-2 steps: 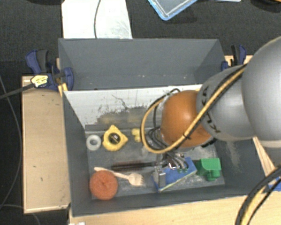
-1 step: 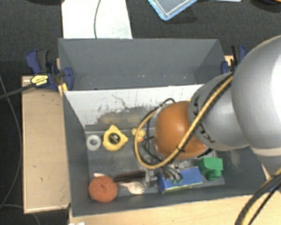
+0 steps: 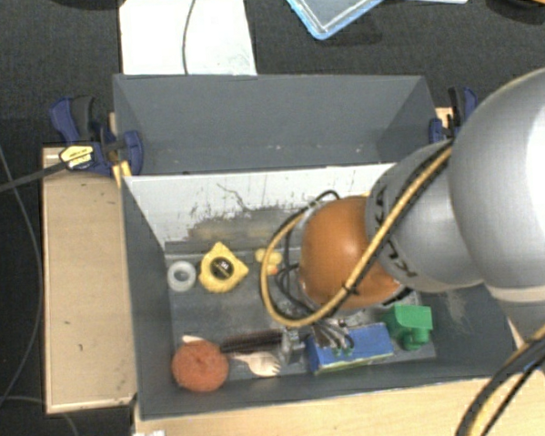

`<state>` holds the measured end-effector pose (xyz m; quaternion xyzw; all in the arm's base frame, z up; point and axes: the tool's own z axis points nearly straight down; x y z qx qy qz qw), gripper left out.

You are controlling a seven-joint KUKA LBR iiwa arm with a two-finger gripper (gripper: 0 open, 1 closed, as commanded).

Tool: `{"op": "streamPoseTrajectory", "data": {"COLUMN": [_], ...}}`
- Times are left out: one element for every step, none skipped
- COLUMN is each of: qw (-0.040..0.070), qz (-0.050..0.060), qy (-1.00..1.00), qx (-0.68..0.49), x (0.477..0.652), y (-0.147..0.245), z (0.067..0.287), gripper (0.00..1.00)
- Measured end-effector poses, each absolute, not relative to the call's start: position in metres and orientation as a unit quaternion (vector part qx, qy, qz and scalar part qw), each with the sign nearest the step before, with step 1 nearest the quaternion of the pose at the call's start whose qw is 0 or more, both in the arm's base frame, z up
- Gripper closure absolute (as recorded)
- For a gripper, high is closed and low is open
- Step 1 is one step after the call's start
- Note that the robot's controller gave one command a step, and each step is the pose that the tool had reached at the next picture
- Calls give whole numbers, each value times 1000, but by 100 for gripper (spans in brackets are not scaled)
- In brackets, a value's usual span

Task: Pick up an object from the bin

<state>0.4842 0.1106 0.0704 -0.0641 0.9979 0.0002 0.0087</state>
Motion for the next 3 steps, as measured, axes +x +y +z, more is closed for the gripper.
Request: {"op": "streamPoseTrajectory", "data": {"qw": [11, 10, 13], "qz": [0, 0, 1], "qy": [997, 998, 993], "qx": [-80, -62, -113], "x": [483, 485, 490], "y": [108, 94, 98], "z": [107, 110, 175], "gripper": [100, 100, 100]}}
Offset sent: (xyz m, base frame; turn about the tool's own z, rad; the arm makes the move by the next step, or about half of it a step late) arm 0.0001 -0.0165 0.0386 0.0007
